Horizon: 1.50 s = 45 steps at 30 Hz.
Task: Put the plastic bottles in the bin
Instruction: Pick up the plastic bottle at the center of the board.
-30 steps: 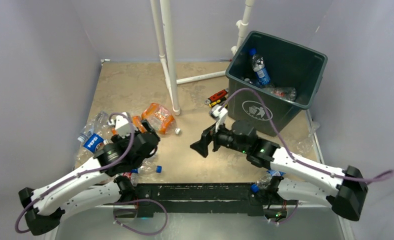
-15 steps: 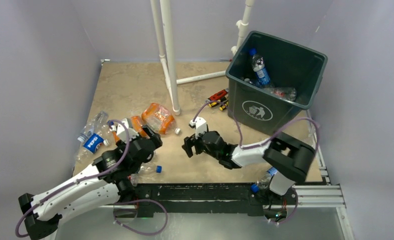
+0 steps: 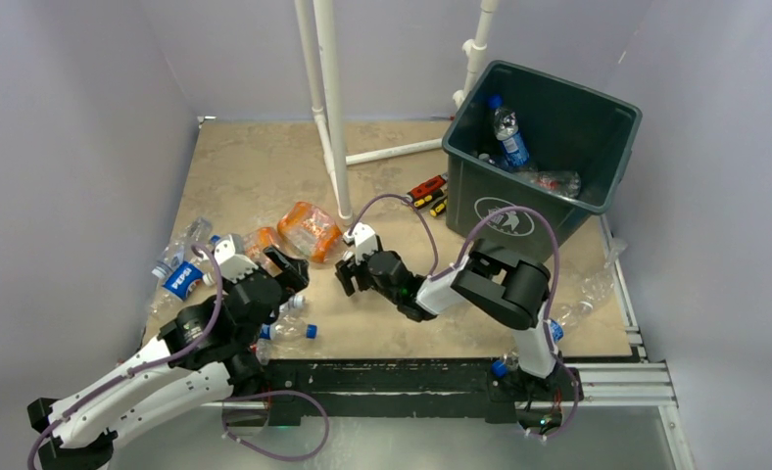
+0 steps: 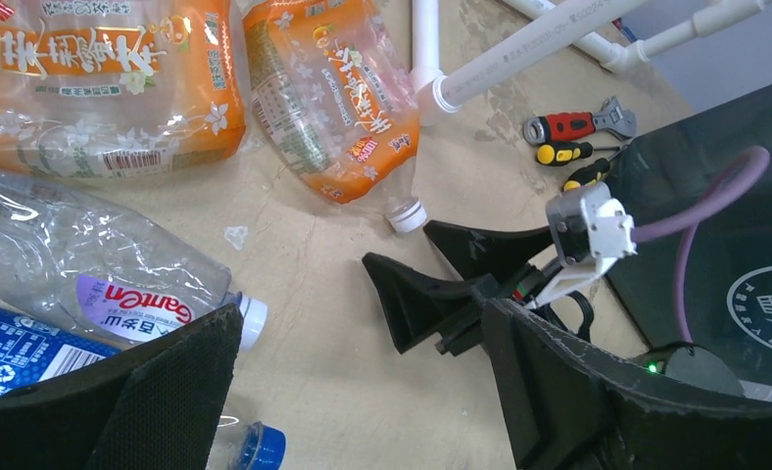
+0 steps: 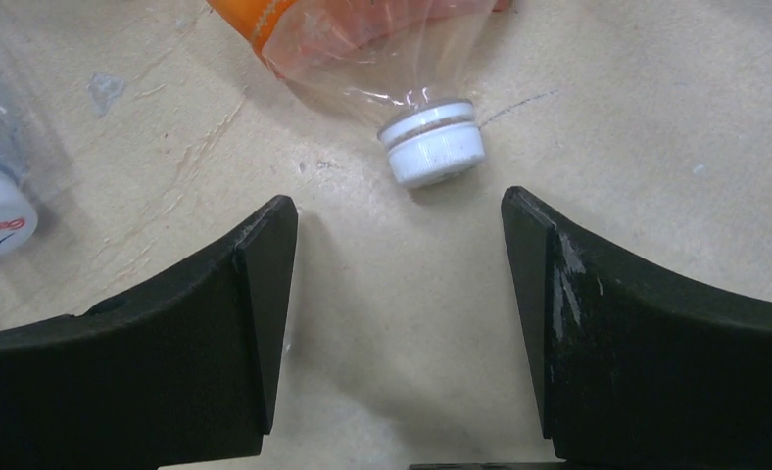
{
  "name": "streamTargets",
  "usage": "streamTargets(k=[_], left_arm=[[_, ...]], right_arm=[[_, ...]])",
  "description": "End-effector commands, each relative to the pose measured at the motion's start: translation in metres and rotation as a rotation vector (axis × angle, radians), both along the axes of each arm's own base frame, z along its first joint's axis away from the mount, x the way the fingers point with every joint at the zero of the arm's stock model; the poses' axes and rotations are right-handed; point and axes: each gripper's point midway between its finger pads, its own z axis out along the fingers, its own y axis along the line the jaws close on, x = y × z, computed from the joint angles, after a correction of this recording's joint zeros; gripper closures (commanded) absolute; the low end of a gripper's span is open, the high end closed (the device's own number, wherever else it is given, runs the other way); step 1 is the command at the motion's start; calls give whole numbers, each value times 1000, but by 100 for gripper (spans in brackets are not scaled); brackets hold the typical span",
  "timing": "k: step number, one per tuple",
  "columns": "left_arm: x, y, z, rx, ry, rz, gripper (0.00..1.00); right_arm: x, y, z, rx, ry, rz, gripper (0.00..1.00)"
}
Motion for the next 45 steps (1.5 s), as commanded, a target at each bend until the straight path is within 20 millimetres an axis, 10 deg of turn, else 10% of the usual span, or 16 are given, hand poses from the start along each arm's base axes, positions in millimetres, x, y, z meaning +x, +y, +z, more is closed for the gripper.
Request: streamTargets(k=[1,8,15,24,31,39,45], left_arm=[[1,1,17,18,-24,-18,7],[-2,2,15,13,-25,-26,7],[-4,4,14,12,-27,-31,7],[-2,21,46,36,-106,3,6],[-2,20,86,63,-193,-70,6],[-14,17,151,-5,-313,-180,1],[-25,-33,161,8,-322,-448,1]], right_arm=[[18,15,12,-11,-88,-1,25],[28,19,10,-25,-124,-20,39],[28,16,25,-9,-160,-28,75],[-50,-2,81,5,-69,209,99],[-99,-44,97,-167,79,340,100],[-118,-76,165,-126,16,324,100],[-139,-92,206,-85,-6,401,100]])
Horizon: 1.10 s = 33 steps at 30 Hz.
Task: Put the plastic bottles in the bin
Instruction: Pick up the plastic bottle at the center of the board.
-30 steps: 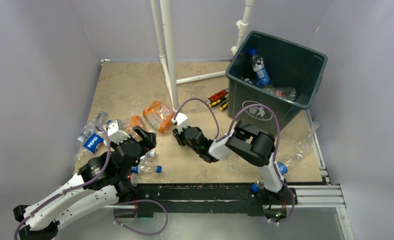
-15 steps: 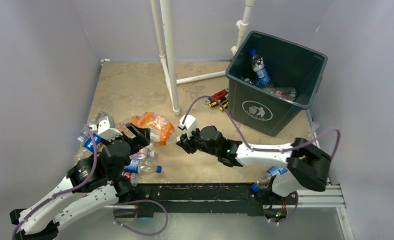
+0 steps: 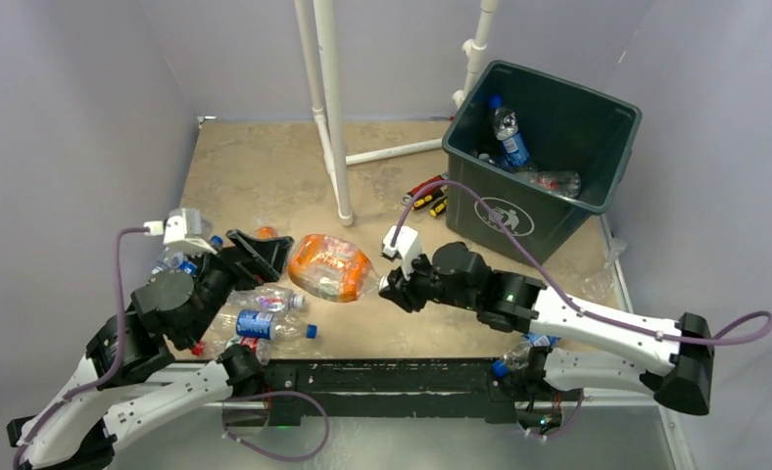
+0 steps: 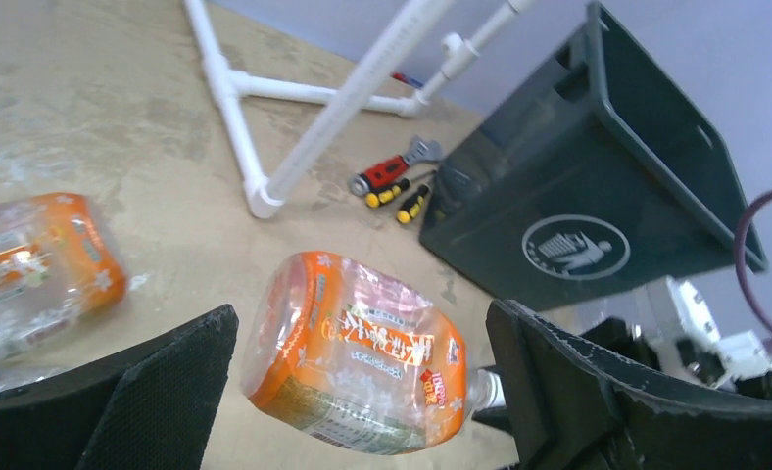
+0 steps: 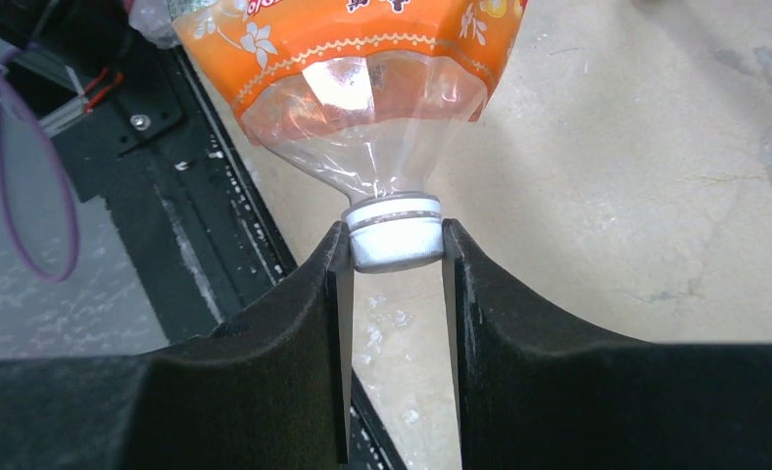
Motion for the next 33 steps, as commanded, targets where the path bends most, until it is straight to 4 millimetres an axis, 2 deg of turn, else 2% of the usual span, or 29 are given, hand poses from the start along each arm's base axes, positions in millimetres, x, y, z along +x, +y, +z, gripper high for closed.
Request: streamTargets(k=[1,5,7,10,15,18,21,23,25,27,30,33], left_arm=[[-11,-50,9,51,-22,-259,1],[-23,-85,11,9,-42,-437,1],[-27,-90,15,-12,-68,-469,1],[-32,-80,34,-28,-187,-476,1],[-39,-45,80,88,-453,-420,1],[-35,-49,94,256,-549,-446,1],[-18,-71,82,464,-572,-500,1],[-10,-86,67,595,-577,-561,1],[-5,-96,55,708,-596,-616,1],[-8,-100,53,794,-668,-667,1],[-18,-101,52,925,-764,-756,1],[-13,-101,29,1074,-698,-848,1]], right_arm=[[-18,-11,42,20,-16,75,100],[-25,-25,68,80,-55,85,100],[-28,-32,80,120,-73,81,100],[-30,-37,94,168,-62,55,100],[-29,-39,102,194,112,-68,100],[-29,-36,106,206,193,-112,100],[-34,-30,98,167,291,-106,100],[-36,-28,81,123,362,-101,100],[-34,-35,62,63,425,-116,100],[-30,-46,53,38,458,-136,100],[-29,-61,52,27,477,-158,100],[-33,-70,54,6,477,-169,100]])
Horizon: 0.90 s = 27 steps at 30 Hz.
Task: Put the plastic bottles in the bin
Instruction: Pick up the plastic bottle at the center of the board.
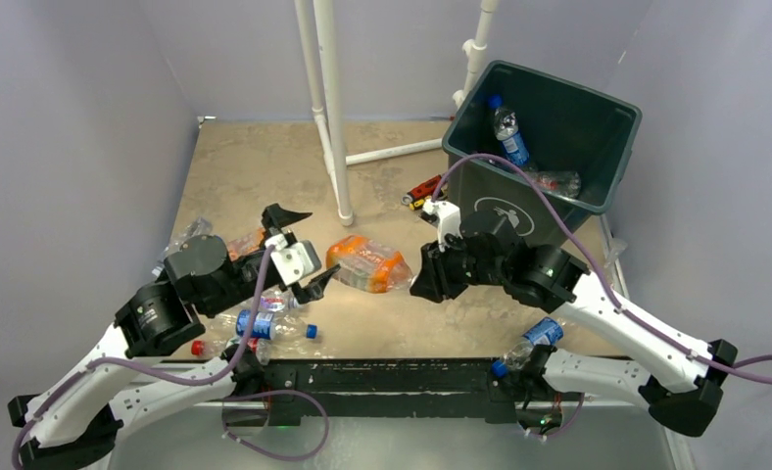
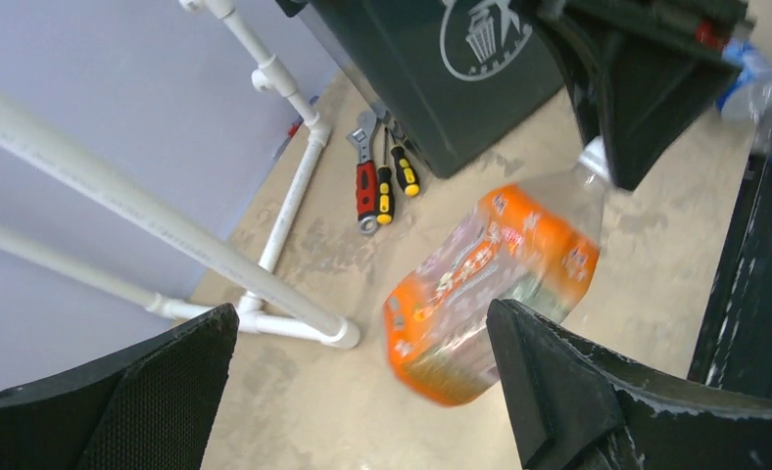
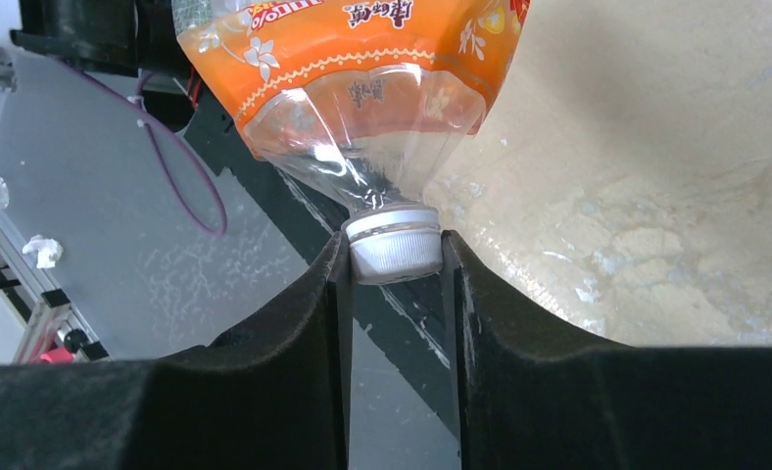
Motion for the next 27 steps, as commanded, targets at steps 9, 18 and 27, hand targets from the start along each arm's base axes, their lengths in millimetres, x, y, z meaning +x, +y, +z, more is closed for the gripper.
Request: streamTargets(k=[9,18,27], left_arm=[[-24,-34,-46,250,-51,-328,1],[-39,-54,-81,347,17,-445,6],[-25,-58,-117,508,47,-358,28]], right_arm=[[-16,-14,11,-20,29,35,100],[-8,-3,29,-35,6,67,100],[-5,6,40,-26,-6,102,100]])
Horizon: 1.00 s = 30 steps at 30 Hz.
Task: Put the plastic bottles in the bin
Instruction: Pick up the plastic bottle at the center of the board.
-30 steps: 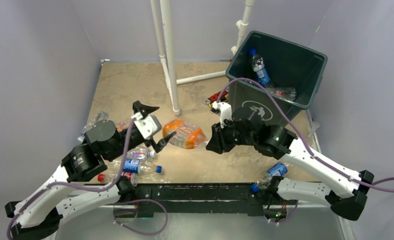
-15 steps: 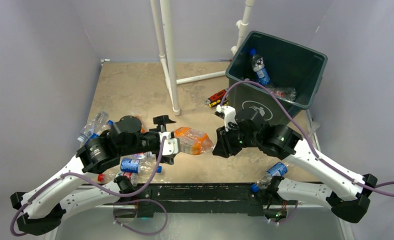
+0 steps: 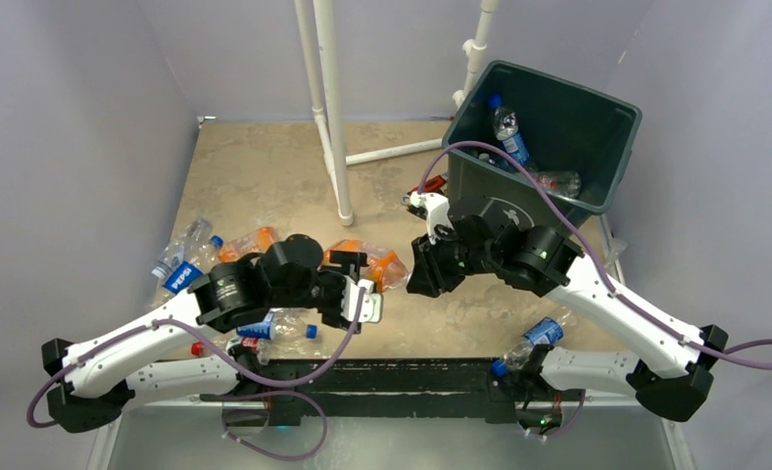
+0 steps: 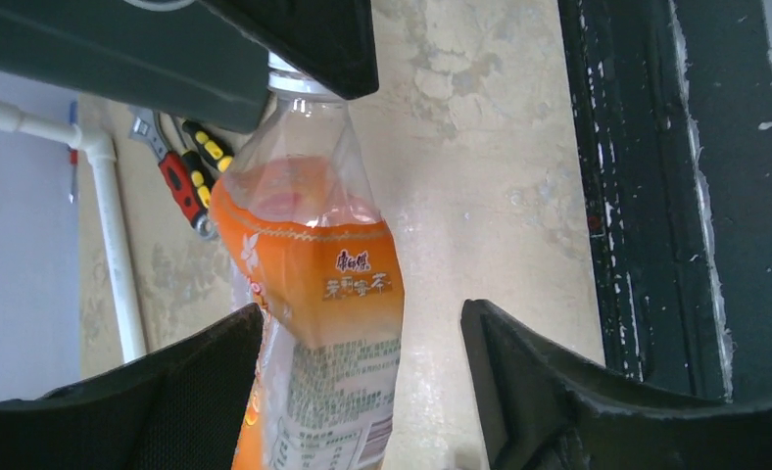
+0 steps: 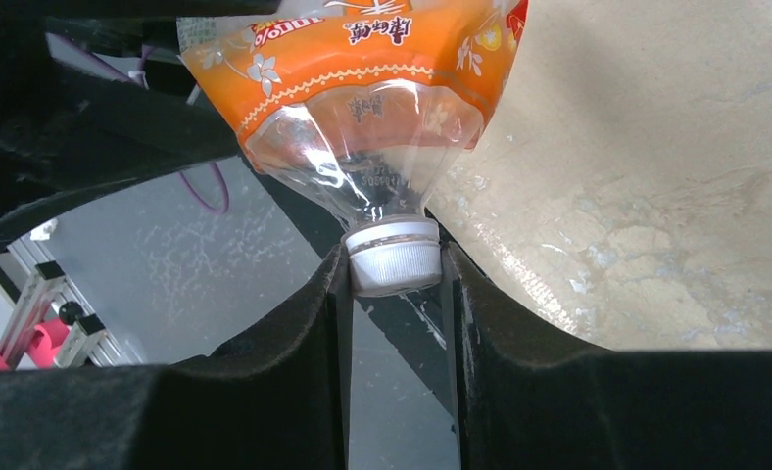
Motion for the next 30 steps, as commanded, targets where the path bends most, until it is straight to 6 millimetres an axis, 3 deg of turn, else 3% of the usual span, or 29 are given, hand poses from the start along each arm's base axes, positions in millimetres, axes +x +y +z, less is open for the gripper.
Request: streamTargets(k=[1,4,11,12,14,15,17,21,26,30], left_arm=[[19,3,-16,93,-50,91,42],[29,5,-22,153,-68,148,71],[31,-8,-4,72,-54,177,84],[30,-10,1,47,-48,178,87],[28,-15,15,-26,-36,181,93],[27,-17,25,-70,-31,182,95],[20,-22,44,-171,-10,168,100],[10,-25,72,-360,47,173,100],[2,-26,81,-538,193,229,100],[-13,-32,86,-657,345,212,100]], right_arm=[[-3,7,25,54,-36,56,100],[-4,9,34,76,-54,72,100],[-2,7,50,102,-107,77,100],[-2,6,53,110,-119,84,96],[-4,5,62,141,-156,101,62],[-4,4,68,165,-180,96,49],[-2,1,87,238,-252,74,35],[-3,-8,130,430,-407,37,5],[-9,-24,181,701,-569,-32,1],[-5,-28,200,828,-633,-80,1]])
